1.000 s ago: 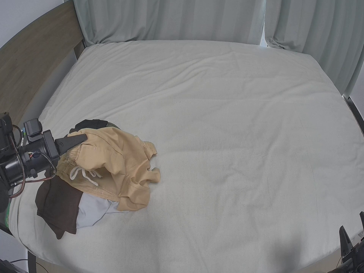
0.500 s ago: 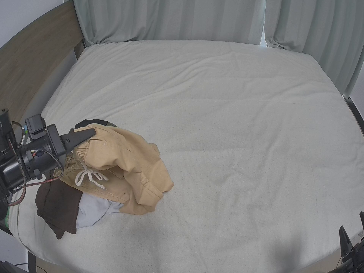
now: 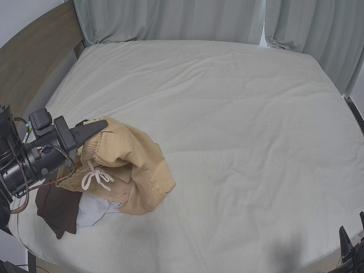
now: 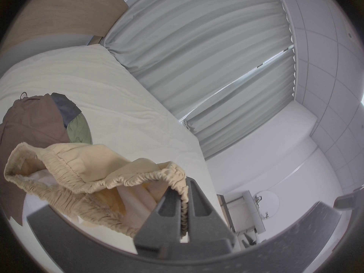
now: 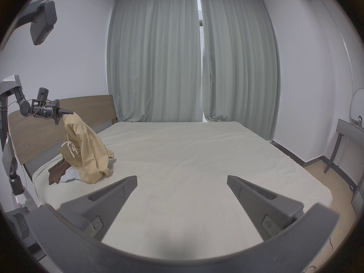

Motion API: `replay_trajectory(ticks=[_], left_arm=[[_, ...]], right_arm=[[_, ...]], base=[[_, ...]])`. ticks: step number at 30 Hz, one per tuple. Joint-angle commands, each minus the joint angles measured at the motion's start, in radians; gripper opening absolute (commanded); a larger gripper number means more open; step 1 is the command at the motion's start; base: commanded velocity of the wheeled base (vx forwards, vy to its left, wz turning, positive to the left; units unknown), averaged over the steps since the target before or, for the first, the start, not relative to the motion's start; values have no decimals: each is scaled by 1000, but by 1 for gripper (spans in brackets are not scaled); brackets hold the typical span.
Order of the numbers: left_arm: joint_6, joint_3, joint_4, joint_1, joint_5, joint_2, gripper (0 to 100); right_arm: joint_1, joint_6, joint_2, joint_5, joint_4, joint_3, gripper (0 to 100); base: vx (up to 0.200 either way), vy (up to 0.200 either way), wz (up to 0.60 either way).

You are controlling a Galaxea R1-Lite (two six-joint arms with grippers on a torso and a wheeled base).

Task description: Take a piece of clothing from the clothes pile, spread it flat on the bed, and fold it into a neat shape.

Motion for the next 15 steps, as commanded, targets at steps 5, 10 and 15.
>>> replay_trajectory(ticks=[5,10,15], left_arm=[[-50,-7,-75,-137,110,35,0],[-94,-24,-109,-221,166,70,0],[-197,-97,-116,-307,283,129,0]], right_arm=[[0,0,-16,0,0,16,100],[0,0,-16,0,0,16,100],[0,0,-16,0,0,16,100]], base=[[0,0,0],[0,0,0],[0,0,0]])
